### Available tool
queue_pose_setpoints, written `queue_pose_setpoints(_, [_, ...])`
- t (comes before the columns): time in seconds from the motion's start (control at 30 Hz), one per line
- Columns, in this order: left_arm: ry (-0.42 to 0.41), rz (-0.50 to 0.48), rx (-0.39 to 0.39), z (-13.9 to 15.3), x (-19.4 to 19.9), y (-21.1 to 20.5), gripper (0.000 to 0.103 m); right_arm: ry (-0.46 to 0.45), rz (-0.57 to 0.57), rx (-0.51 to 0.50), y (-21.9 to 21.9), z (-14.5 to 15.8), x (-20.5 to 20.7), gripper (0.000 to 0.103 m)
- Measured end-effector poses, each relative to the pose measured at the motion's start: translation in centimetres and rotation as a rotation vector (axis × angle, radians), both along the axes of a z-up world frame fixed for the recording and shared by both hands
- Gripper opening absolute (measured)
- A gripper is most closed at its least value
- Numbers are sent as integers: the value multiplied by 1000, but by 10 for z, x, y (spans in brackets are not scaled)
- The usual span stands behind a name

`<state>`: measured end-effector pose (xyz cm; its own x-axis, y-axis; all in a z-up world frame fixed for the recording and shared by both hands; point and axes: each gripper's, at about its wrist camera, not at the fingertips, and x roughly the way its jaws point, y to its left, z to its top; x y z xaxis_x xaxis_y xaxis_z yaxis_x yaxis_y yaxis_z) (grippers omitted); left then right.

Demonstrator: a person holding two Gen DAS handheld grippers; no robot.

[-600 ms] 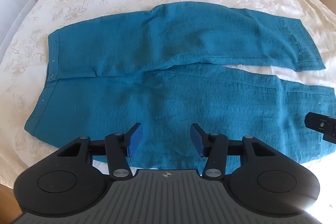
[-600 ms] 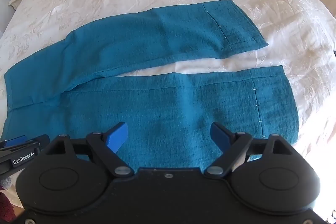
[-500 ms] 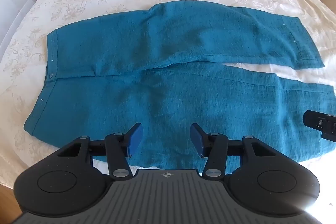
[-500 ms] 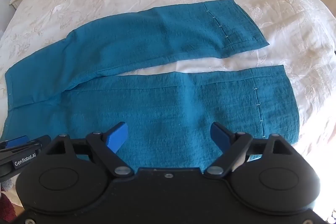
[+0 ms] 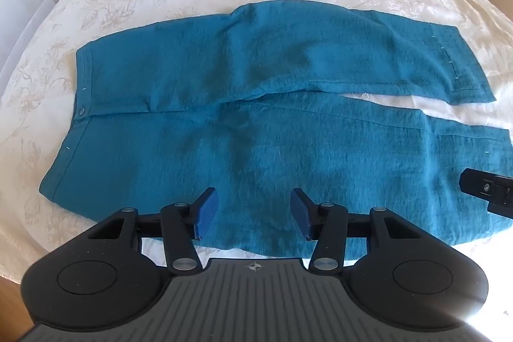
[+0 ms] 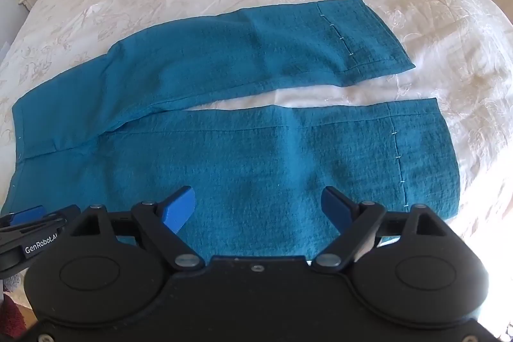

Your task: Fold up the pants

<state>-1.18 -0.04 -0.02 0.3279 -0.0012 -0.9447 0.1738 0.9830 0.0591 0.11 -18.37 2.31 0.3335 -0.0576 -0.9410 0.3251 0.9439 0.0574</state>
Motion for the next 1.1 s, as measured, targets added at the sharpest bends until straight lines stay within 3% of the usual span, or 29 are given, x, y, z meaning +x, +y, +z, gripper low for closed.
queue_pose_setpoints(1.1, [14, -12, -6, 0, -1, 12, 49, -3, -1, 7, 12, -1, -5, 87])
